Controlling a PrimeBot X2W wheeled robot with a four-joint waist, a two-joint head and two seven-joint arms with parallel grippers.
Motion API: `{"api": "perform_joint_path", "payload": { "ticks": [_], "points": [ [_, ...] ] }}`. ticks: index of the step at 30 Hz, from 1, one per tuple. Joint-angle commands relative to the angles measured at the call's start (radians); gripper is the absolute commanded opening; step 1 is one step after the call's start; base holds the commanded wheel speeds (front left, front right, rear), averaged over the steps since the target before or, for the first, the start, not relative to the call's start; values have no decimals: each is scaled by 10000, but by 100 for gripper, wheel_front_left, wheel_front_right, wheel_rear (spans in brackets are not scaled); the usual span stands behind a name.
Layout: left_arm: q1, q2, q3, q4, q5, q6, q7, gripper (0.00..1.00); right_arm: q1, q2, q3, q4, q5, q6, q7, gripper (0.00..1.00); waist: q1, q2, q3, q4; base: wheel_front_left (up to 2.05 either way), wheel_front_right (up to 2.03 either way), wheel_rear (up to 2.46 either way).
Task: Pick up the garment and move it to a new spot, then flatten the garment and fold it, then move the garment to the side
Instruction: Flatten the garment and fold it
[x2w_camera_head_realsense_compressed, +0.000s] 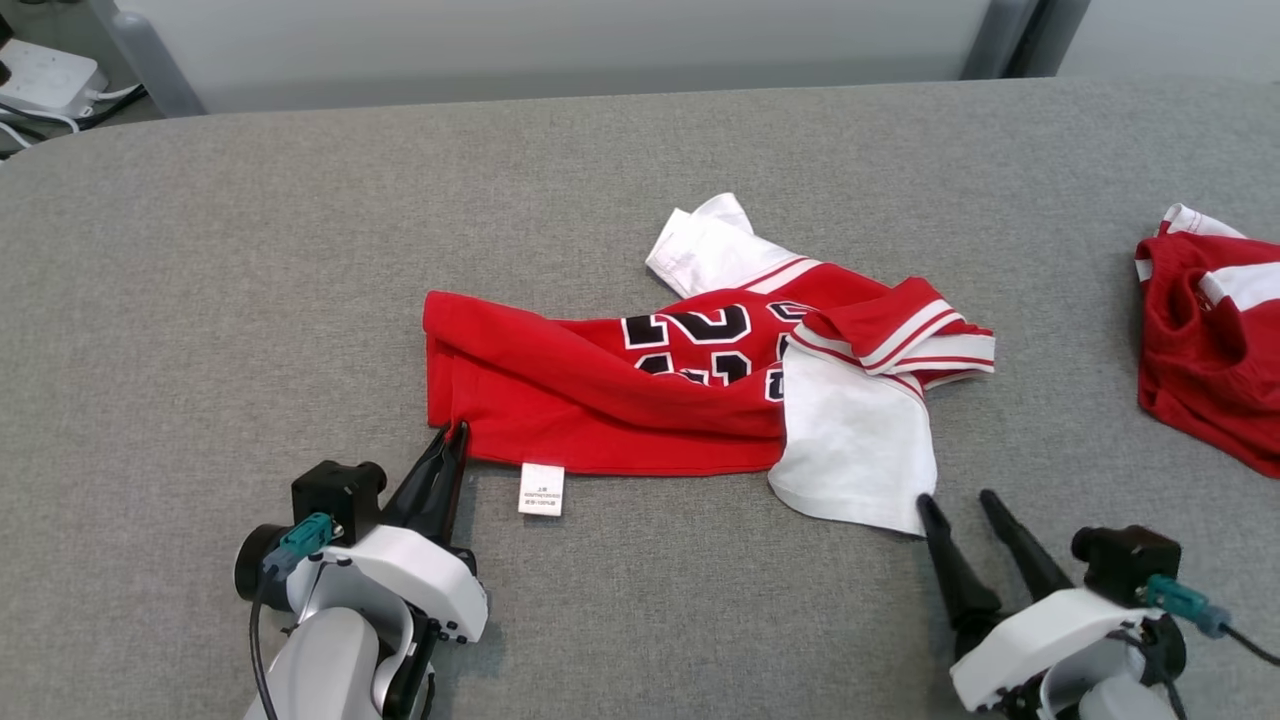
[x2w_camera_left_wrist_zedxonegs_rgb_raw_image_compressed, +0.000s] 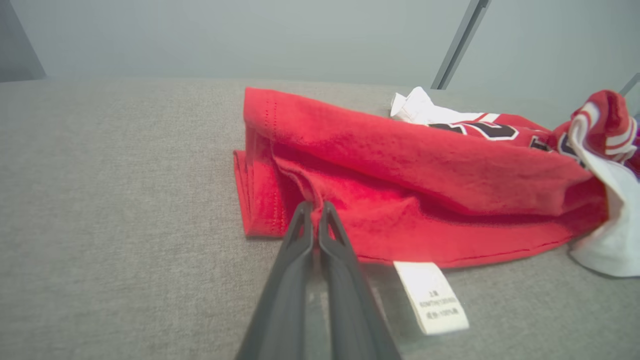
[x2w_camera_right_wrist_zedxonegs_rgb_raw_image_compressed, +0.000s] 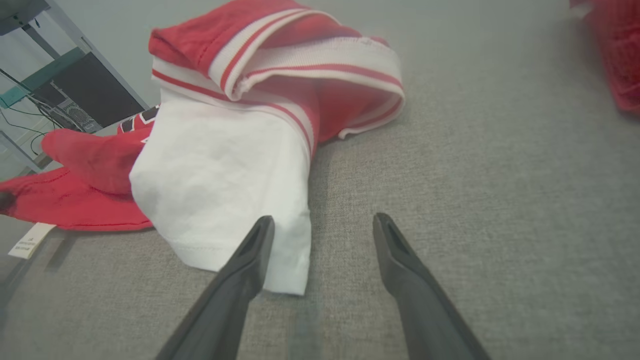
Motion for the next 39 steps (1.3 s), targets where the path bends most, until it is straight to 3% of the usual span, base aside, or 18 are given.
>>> {"api": "perform_joint_path", "payload": {
  "ticks": [1, 25, 39],
  "points": [
    [-38, 147, 366, -280, 63, 5, -132, 0, 112, -28, 289, -261, -70, 42, -143, 100, 0, -1, 5, -45, 0, 0, 0],
    [-188, 11, 92, -288, 284, -49, -132, 0, 143, 167, 663, -144, 755, 42, -143, 100, 0, -1, 270, 39, 0, 0, 0],
    [-249, 4, -148, -274, 231, -63, -132, 0, 431, -328, 1878, -908, 1542, 42, -143, 100, 0, -1, 271, -225, 0, 0, 0]
  ]
}}
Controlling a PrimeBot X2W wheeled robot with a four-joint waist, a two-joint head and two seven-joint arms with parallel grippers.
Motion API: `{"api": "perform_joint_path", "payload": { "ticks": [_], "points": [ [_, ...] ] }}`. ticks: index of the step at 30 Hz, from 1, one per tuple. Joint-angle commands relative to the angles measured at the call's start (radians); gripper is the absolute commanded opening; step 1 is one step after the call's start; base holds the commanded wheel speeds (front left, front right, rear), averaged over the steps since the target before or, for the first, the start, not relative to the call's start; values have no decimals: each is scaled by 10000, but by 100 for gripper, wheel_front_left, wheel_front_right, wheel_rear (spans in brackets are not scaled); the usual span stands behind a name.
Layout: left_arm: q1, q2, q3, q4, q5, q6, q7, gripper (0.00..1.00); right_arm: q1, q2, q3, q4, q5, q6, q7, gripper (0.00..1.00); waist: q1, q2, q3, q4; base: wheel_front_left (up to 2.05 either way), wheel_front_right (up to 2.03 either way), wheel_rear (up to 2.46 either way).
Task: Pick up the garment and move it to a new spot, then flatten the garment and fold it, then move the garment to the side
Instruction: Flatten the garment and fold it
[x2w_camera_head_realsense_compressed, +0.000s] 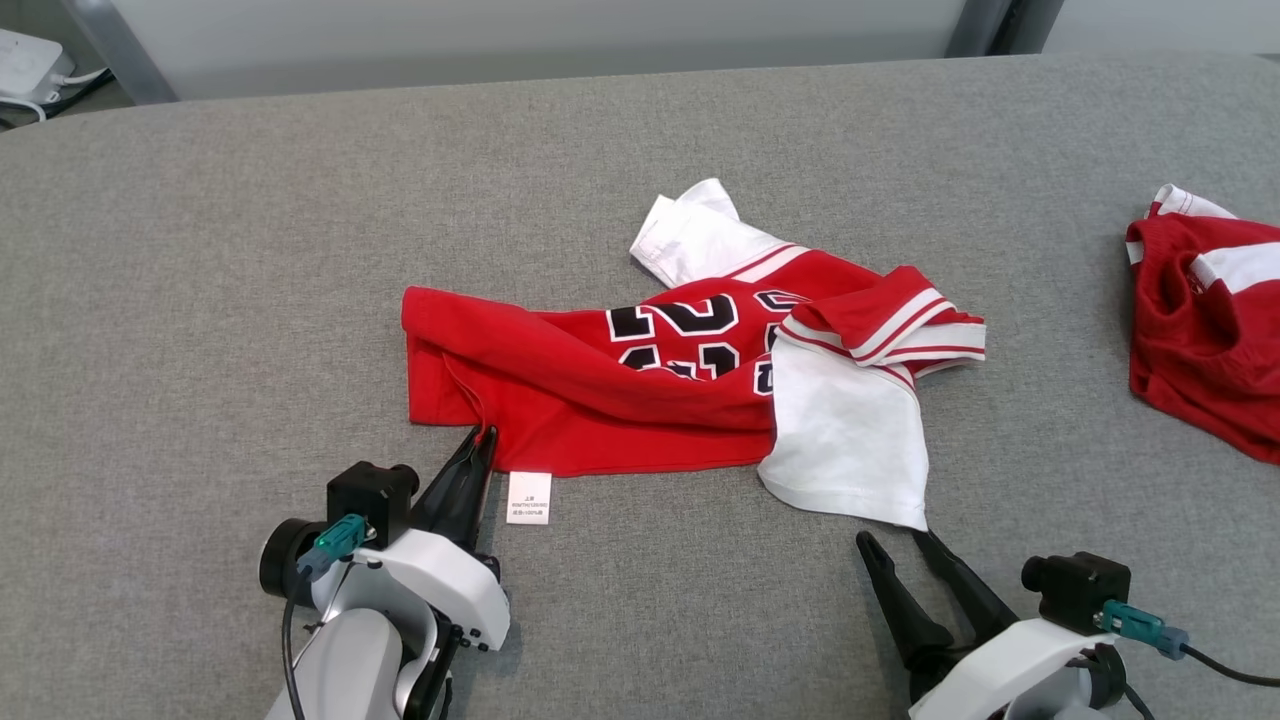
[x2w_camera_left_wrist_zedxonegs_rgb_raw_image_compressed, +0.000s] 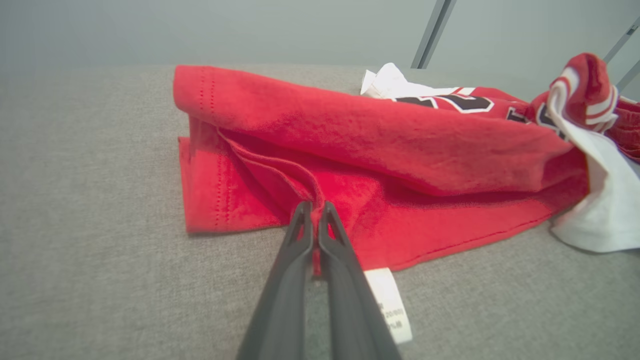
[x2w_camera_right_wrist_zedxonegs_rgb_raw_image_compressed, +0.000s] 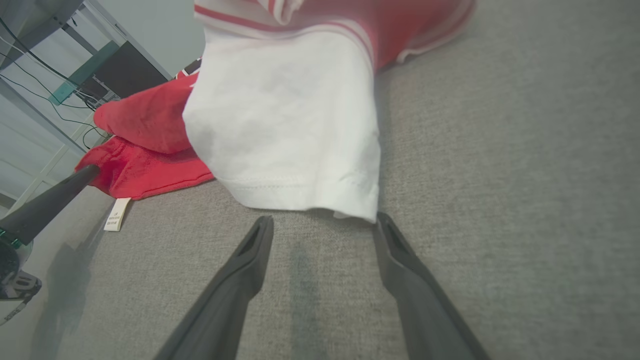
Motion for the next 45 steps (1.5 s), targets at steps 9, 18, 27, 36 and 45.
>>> {"api": "perform_joint_path", "payload": {
  "ticks": [9, 18, 27, 36, 45],
  "points": [
    [-210, 94, 140, -208, -99, -62, -132, 0, 109, -352, 751, -716, 508, 42, -134, 100, -1, 0, -60, 81, 0, 0, 0],
    [-167, 94, -40, -167, -207, -34, -132, 0, -33, -604, 1193, -678, 752, 42, -134, 100, -1, 0, -81, 170, 0, 0, 0],
    [-224, 93, -155, -239, -139, -2, -132, 0, -499, -187, 664, -254, 372, 42, -134, 100, -1, 0, -36, 266, 0, 0, 0],
    [-133, 93, -236, -295, -97, 17, -132, 0, -536, 33, -244, 193, 213, 42, -134, 100, -1, 0, -77, 335, 0, 0, 0],
    [-100, 93, -321, -382, -16, 1, -132, 0, -319, 362, -857, -14, 250, 42, -134, 100, -1, 0, -46, 223, 0, 0, 0]
  ]
}}
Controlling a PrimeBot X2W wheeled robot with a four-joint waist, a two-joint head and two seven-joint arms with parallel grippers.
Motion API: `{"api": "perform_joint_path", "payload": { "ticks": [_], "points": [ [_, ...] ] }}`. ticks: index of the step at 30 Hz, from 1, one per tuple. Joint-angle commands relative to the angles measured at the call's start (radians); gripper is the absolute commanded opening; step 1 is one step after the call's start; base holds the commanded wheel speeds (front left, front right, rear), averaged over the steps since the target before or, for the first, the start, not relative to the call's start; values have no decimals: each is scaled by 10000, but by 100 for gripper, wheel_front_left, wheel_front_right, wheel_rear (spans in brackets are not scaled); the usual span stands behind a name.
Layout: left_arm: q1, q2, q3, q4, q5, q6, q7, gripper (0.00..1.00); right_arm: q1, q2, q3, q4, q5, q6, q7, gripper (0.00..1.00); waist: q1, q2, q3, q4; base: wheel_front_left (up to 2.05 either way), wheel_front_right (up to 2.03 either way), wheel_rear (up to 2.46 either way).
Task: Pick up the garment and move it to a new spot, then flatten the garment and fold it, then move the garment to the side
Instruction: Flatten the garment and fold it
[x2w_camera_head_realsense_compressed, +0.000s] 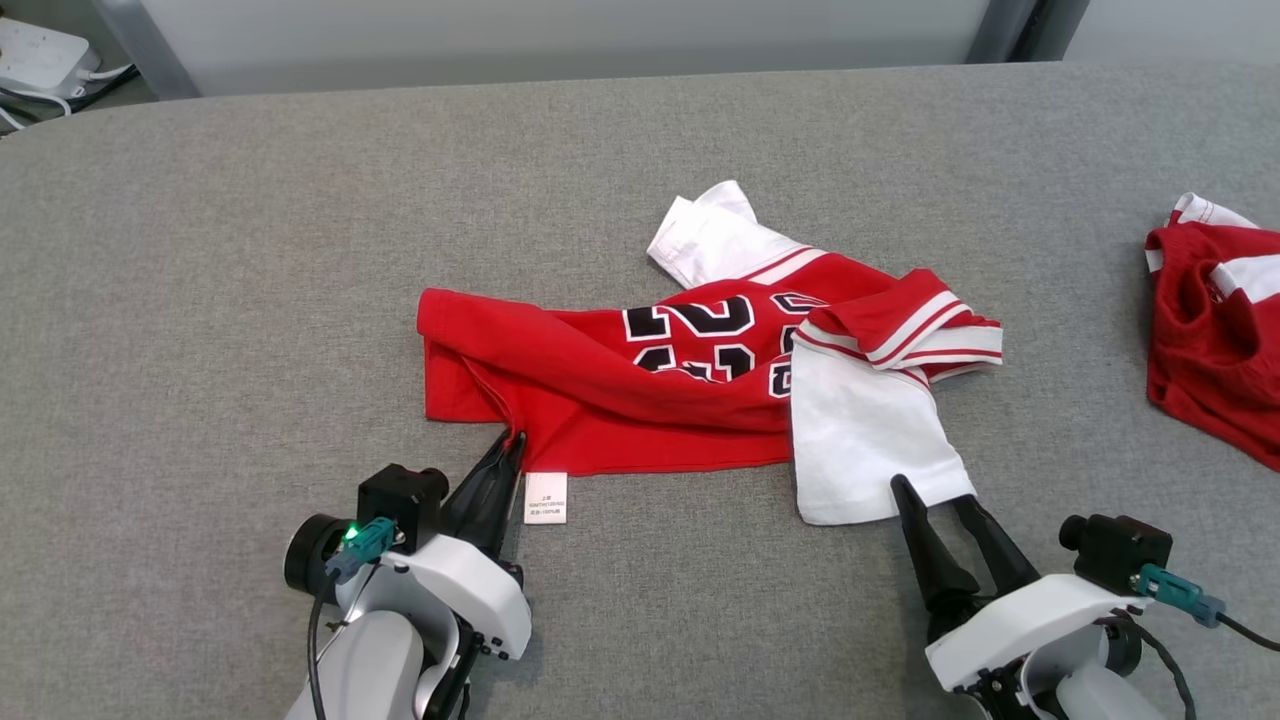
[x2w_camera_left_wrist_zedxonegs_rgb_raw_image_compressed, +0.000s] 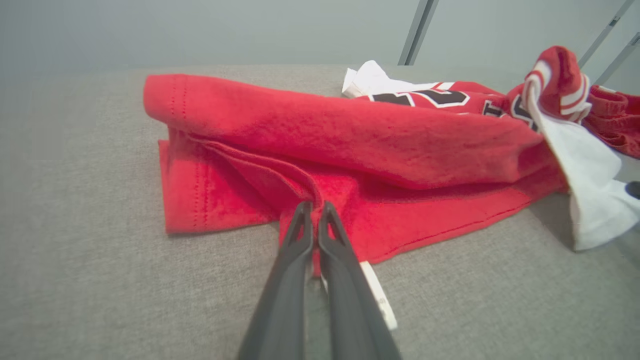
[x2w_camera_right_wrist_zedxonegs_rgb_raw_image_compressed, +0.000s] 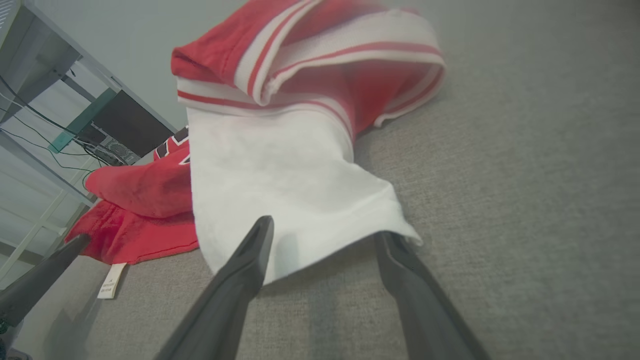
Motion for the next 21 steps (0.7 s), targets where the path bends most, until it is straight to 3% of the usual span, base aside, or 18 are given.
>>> {"api": "perform_joint_path", "payload": {
  "ticks": [1, 21],
  "points": [
    [-103, 89, 255, -248, 51, -5, -132, 0, 133, 12, 67, -246, 79, 42, -134, 100, 0, 0, 11, -17, 0, 0, 0],
    [-228, 89, 9, -114, 91, -35, -132, 0, -19, 74, -15, 266, 204, 42, -134, 100, 0, 0, 59, -89, 0, 0, 0]
  ]
}}
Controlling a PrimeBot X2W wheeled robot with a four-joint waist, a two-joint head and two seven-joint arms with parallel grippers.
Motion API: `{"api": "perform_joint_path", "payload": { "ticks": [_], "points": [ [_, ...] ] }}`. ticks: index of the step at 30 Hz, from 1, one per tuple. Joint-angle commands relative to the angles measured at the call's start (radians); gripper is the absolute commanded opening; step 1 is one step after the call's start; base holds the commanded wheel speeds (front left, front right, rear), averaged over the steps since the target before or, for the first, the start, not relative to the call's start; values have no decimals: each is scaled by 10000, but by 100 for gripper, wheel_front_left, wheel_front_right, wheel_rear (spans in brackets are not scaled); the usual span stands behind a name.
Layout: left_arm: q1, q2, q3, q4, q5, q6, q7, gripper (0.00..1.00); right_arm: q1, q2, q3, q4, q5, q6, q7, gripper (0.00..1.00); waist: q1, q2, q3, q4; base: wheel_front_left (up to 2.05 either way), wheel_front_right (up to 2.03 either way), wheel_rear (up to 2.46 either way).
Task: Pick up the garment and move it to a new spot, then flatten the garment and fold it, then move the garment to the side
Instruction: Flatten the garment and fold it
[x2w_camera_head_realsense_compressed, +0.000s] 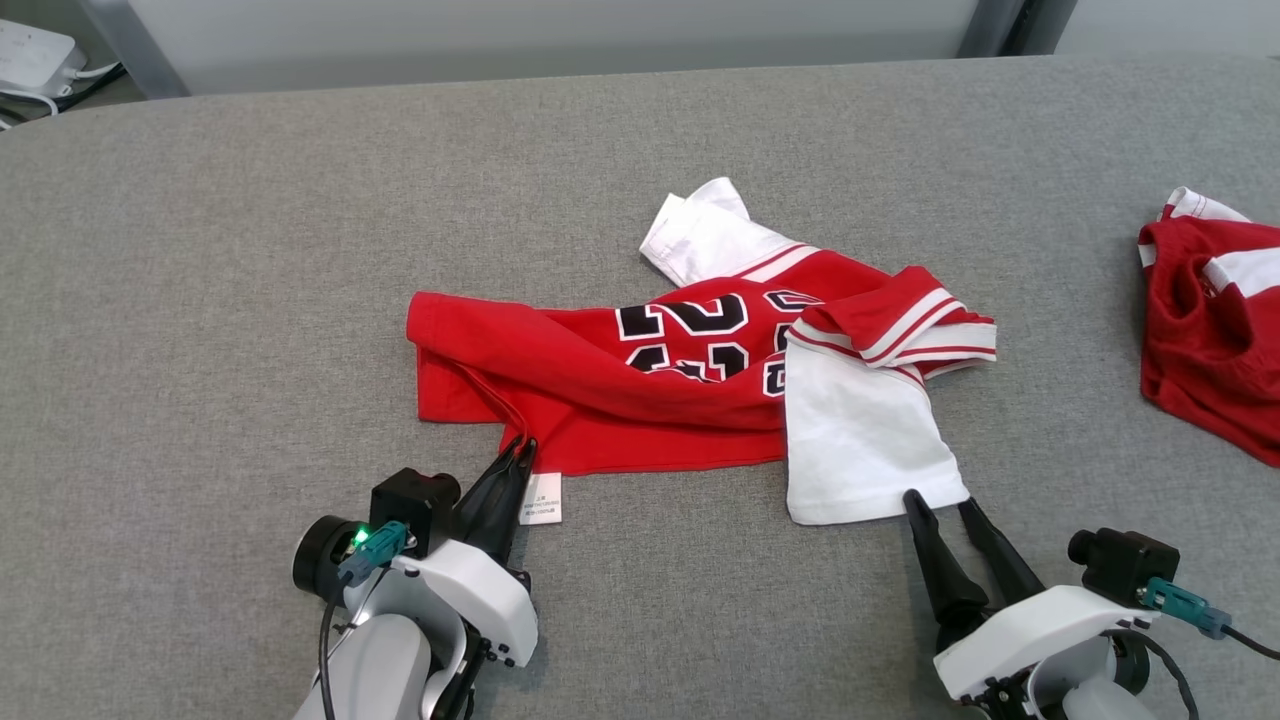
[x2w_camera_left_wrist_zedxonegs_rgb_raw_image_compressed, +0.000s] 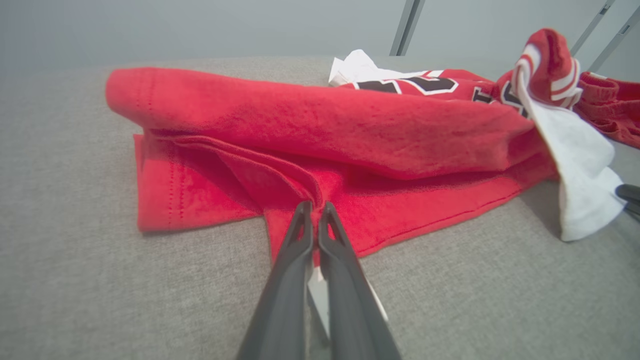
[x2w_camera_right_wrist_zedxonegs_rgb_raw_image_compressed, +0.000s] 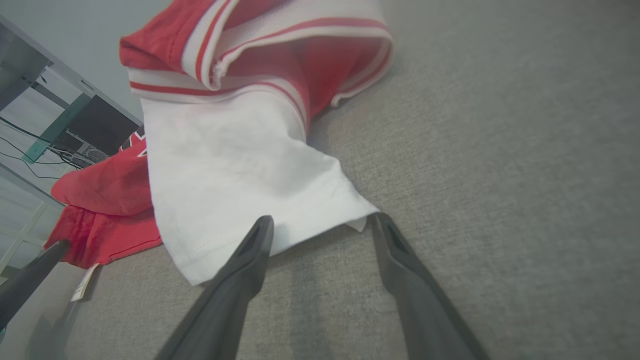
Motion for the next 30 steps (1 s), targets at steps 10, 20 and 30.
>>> {"api": "perform_joint_path", "payload": {
  "ticks": [10, 20, 30],
  "points": [
    [-174, 87, 228, -191, 41, -40, -132, 0, -293, -45, 564, -101, 425, 42, -134, 100, 0, 0, -50, 83, 0, 0, 0],
    [-139, 87, 156, -237, -8, -51, -132, 0, -145, 57, -48, -402, 83, 42, -134, 0, 0, 0, -78, 43, 0, 0, 0],
    [-195, 87, 251, -163, 24, -57, -132, 0, -139, 166, -518, -850, -249, 42, -134, 0, 0, 0, -112, 17, 0, 0, 0]
  ]
}}
